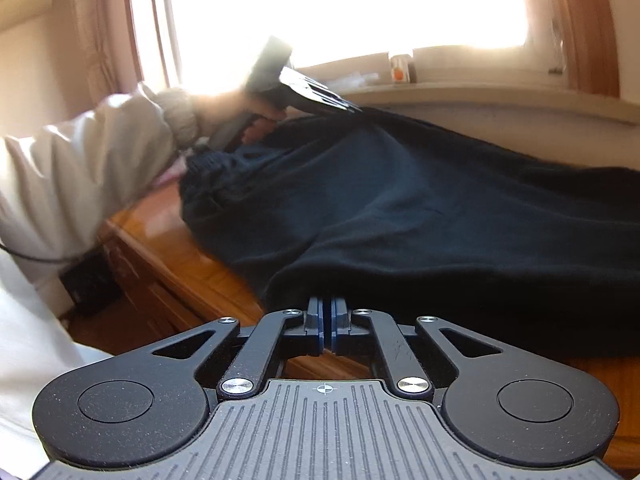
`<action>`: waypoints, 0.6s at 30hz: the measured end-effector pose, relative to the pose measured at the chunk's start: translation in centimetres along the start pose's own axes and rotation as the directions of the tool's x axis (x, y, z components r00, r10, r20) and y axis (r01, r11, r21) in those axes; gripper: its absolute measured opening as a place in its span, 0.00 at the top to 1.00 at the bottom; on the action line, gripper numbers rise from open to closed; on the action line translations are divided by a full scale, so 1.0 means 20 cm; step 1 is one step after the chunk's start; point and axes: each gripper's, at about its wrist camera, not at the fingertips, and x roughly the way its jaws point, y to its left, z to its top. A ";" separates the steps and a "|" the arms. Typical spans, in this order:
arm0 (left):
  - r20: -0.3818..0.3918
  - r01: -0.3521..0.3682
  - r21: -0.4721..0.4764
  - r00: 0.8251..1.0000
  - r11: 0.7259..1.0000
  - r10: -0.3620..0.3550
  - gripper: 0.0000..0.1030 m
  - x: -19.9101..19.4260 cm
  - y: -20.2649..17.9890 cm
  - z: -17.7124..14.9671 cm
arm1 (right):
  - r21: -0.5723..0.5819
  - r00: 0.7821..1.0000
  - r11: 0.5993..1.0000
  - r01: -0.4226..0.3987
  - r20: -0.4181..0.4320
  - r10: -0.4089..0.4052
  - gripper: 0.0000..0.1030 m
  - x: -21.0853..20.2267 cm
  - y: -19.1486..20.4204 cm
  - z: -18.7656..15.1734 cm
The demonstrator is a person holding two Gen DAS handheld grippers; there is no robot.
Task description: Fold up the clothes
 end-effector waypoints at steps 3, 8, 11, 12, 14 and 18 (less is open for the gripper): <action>-0.026 -0.007 0.048 1.000 0.999 0.008 0.93 0.02 -0.04 0.01 | -0.046 0.999 0.999 -0.016 -0.031 0.015 0.96 -0.03 0.04 0.00; -0.069 0.024 0.085 0.997 0.996 -0.018 0.83 0.06 -0.10 -0.04 | -0.093 0.998 0.996 0.009 -0.067 -0.015 0.95 -0.01 0.07 -0.02; -0.064 0.007 0.082 0.998 0.997 -0.002 0.71 -0.01 -0.07 -0.09 | -0.081 0.998 0.997 0.012 -0.061 -0.017 0.89 0.00 0.06 -0.02; -0.056 0.004 0.061 0.998 0.998 -0.001 0.62 -0.04 -0.04 -0.11 | -0.076 0.998 0.997 0.011 -0.059 -0.015 0.88 0.01 0.05 -0.03; -0.045 0.013 0.015 0.999 1.000 -0.012 0.52 -0.12 0.01 -0.15 | -0.065 0.998 0.998 0.008 -0.055 -0.012 0.77 0.01 0.04 -0.03; -0.001 0.105 -0.056 0.994 0.993 -0.105 0.52 -0.25 0.07 -0.24 | -0.025 0.999 1.000 -0.011 -0.045 0.010 0.77 0.05 0.00 -0.03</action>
